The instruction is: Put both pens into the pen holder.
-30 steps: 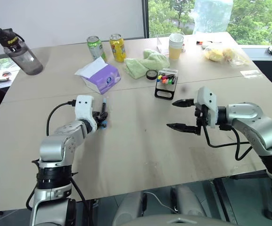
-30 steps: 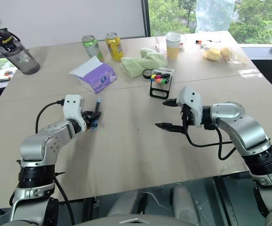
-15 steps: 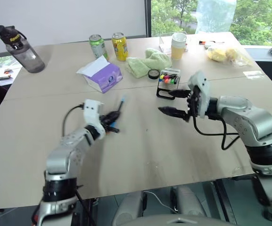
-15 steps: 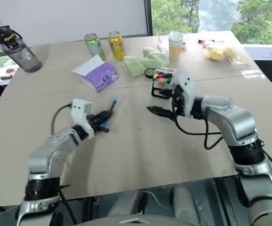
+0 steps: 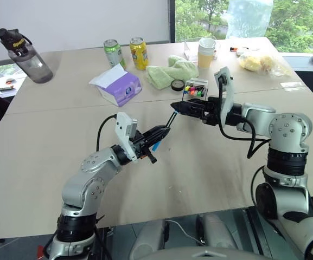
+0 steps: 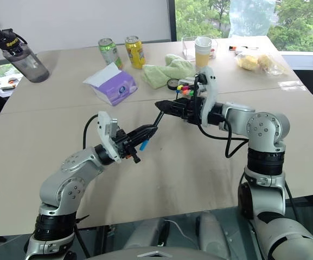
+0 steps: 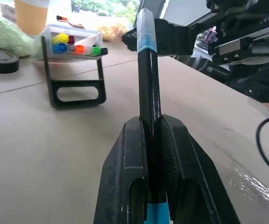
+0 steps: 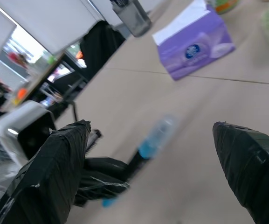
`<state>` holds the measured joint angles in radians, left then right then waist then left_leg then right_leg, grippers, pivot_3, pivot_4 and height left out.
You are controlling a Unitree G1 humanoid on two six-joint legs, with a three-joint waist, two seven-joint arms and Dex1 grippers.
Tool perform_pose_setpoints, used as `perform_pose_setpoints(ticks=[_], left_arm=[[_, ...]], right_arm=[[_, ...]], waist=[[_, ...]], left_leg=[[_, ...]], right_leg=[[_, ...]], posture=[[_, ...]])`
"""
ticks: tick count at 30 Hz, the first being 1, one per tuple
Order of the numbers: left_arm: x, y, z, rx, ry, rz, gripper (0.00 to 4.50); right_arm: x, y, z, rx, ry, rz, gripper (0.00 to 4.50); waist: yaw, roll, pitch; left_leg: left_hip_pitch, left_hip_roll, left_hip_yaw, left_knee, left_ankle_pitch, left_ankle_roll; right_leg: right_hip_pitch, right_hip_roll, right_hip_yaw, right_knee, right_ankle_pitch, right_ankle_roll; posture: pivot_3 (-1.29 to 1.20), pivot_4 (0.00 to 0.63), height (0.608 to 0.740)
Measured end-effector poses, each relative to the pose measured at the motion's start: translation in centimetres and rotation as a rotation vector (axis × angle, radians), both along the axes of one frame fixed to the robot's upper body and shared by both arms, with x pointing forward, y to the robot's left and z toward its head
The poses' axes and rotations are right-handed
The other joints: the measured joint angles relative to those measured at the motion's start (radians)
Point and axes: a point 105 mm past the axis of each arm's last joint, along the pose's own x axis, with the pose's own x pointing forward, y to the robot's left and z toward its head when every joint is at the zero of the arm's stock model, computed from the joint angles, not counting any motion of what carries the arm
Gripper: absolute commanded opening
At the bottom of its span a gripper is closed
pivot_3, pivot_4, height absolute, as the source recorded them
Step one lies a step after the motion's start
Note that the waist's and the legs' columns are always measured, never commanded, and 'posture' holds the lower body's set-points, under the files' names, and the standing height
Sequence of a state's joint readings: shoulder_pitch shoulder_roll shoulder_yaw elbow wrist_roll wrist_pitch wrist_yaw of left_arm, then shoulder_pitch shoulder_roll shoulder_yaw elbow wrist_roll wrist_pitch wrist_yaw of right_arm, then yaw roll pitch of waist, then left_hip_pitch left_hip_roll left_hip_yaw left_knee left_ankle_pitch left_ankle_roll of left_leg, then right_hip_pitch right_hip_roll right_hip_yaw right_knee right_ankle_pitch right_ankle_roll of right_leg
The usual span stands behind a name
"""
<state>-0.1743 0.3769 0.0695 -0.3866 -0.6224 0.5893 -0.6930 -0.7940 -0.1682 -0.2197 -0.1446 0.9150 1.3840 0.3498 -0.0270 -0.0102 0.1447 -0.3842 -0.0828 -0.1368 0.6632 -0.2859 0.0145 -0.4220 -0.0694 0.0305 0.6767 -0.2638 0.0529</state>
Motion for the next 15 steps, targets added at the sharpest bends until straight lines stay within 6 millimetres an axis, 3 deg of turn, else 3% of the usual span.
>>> perform_pose_setpoints(ticks=[1,2,9,11,15], left_arm=[[0.00,-0.01,0.00,0.000,0.000,-0.001,0.03],[-0.01,-0.03,0.00,-0.001,0.000,-0.001,0.00],[-0.28,-0.22,0.66,-0.012,-0.025,-0.015,0.00],[-0.39,-0.22,0.67,-0.014,-0.021,-0.023,0.00],[-0.40,-0.21,0.62,-0.013,-0.016,-0.025,0.00]], right_arm=[[-0.14,0.29,-0.11,0.004,0.015,0.007,4.50],[-0.37,0.74,-0.31,0.007,0.036,0.019,3.91],[-0.28,1.15,-0.78,0.003,0.076,-0.009,1.12],[-0.42,1.23,-0.55,0.019,0.073,0.000,0.10],[-0.43,1.22,-0.57,0.016,0.073,0.001,0.05]], waist=[[-0.002,0.000,0.000],[-0.006,0.000,0.000],[-0.013,0.000,0.000],[-0.014,0.000,0.000],[-0.015,0.000,0.000]], left_leg=[[0.000,0.000,0.000,0.000,0.000,0.000],[0.000,0.000,0.000,0.000,0.000,0.000],[0.000,0.000,0.000,0.000,0.000,0.000],[0.000,0.000,0.000,0.000,0.000,0.000],[0.000,0.000,0.000,0.000,0.000,0.000]], right_leg=[[0.000,0.000,0.000,0.000,0.000,0.000],[0.000,0.000,0.000,0.000,0.000,0.000],[0.000,0.000,0.000,0.000,0.000,0.000],[0.000,0.000,0.000,0.000,0.000,0.000],[0.000,0.000,0.000,0.000,0.000,0.000]], posture=[[0.00,0.150,0.740],[0.00,0.150,0.740],[0.00,0.150,0.740],[0.00,0.150,0.740],[0.00,0.150,0.740]])
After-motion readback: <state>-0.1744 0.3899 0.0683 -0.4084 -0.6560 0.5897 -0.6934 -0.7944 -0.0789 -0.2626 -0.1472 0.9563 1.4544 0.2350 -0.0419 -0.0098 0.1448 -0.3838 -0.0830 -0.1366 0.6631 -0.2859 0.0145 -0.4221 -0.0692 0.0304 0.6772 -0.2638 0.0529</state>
